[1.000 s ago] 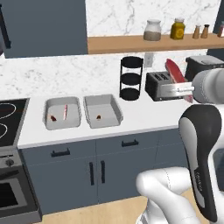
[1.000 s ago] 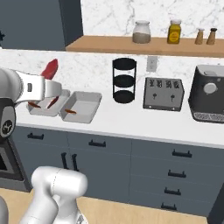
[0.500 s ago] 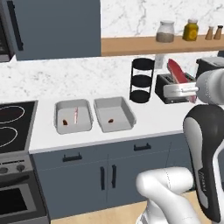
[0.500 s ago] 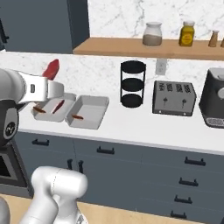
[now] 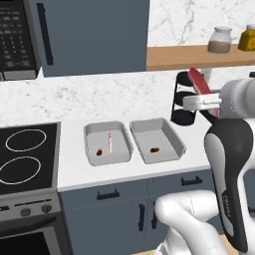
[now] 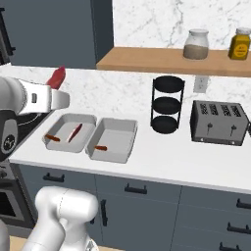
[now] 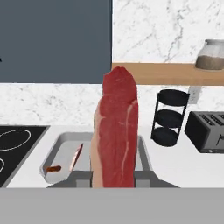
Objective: Place one carrot and one steak in each tupperware on the nearby counter, to pack two identical lunches.
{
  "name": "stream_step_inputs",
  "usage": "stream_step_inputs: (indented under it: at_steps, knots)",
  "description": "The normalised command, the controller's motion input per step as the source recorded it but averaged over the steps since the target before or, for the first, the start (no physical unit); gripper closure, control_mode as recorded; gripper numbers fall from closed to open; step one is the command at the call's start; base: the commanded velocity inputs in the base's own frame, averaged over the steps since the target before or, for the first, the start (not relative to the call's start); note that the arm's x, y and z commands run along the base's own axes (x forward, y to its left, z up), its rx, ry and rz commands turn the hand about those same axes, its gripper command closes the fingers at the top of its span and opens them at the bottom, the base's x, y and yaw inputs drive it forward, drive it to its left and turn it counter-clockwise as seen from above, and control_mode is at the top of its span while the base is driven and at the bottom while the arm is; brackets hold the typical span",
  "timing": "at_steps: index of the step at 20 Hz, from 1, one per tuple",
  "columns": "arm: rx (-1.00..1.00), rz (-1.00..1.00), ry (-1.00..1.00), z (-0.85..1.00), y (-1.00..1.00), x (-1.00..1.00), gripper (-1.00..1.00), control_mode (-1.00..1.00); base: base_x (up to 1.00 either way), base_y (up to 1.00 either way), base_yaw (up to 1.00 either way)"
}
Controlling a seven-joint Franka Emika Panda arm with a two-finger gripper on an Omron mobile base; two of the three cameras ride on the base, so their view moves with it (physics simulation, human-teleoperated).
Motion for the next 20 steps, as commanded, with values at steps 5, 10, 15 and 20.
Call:
stream_step_inputs:
  at_steps: [5,10,15,20]
  knots:
    - [0.00,0.00,0.00,0.00,0.00,0.00,1.00,1.00,0.21,0.06,0.00]
    - [0.00,0.00,0.00,0.00,0.00,0.00,1.00,1.00,0.39,0.00,-0.04]
    - [0.00,0.00,0.00,0.00,0.00,0.00,1.00,1.00,0.26,0.00,0.00]
    - [0.00,0.00,0.00,0.00,0.00,0.00,1.00,1.00,0.02,0.00,0.00]
